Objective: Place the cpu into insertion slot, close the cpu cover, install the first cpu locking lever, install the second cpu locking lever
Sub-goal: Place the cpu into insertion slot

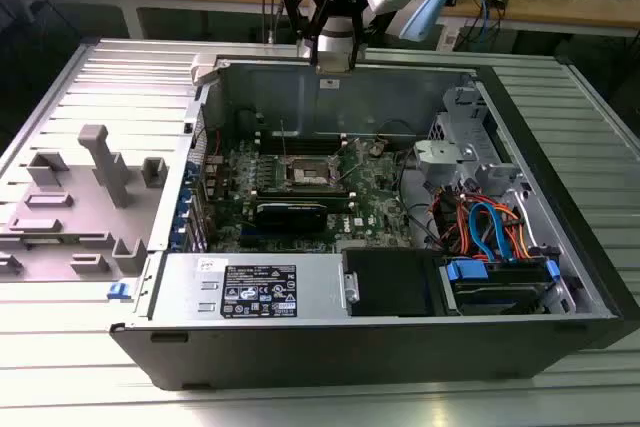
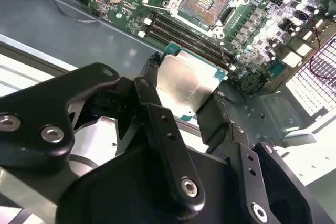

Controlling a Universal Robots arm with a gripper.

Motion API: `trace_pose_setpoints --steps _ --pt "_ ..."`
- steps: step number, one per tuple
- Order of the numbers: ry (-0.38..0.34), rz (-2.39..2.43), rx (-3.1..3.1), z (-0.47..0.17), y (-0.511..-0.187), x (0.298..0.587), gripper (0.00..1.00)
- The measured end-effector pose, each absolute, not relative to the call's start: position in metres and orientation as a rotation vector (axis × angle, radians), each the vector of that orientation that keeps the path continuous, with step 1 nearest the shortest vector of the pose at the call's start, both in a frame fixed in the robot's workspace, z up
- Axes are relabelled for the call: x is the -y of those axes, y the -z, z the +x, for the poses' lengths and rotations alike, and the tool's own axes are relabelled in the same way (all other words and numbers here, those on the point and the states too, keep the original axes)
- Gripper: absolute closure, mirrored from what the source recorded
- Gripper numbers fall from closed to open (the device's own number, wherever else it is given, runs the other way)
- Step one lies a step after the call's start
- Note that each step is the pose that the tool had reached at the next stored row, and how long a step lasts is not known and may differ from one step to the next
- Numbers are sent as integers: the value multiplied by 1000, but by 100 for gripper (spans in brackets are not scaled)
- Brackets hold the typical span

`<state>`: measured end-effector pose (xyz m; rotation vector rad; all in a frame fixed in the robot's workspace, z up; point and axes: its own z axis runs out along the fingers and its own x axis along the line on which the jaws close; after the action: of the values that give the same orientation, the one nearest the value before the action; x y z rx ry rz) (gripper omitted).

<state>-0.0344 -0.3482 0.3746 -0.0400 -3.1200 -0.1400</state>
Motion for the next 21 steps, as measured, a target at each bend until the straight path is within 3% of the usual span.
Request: trace_pose_setpoints --steps 21 --pt "140 -40 3120 -34 -375 353 46"
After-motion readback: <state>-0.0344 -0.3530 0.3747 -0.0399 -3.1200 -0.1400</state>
